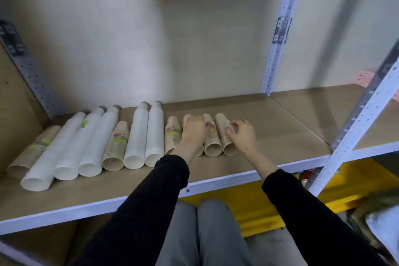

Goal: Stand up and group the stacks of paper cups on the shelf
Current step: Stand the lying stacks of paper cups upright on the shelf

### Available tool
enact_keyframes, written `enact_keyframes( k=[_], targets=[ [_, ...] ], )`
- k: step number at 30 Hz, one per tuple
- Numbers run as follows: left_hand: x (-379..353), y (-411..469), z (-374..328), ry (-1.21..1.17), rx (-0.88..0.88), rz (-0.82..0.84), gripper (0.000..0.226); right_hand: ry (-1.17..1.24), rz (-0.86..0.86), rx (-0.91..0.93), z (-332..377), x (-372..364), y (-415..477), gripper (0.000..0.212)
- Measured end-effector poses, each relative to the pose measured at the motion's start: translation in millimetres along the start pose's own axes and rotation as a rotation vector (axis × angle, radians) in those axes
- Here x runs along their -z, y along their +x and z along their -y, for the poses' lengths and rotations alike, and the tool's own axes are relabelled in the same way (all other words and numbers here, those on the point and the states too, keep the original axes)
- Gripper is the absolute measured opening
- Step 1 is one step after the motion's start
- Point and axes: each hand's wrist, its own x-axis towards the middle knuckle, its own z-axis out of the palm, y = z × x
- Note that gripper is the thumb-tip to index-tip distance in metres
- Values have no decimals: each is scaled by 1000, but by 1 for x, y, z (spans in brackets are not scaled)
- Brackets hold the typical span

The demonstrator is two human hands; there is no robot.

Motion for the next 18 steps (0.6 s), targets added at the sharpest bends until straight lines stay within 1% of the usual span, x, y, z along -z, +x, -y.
enact_keyframes(
  k=[1,3,6,8,10,12,14,16,18],
  targets=[
    [-4,8,-4,19,31,47,40,5,24,-49,-1,4,6,36],
    [-12,21,-10,58,71,90,42,6,74,-120,-2,8,16,33],
    [-22,39,-17,58,114,155,35,3,212,-250,-3,8,33,31],
    [-29,49,-20,81,130,161,32,83,275,-339,-4,7,46,32],
    [-32,58,-24,117,159,188,31,223,343,-435,-4,6,55,31],
    [-33,65,-28,158,166,229,32,338,390,-523,-5,5,62,44],
    [-34,72,-29,173,164,275,35,389,444,-572,-8,2,67,50],
    [-32,76,-29,182,148,297,37,462,496,-616,-11,0,66,48],
    [-28,80,-29,166,136,318,38,616,507,-651,-15,-3,64,38]
  ],
)
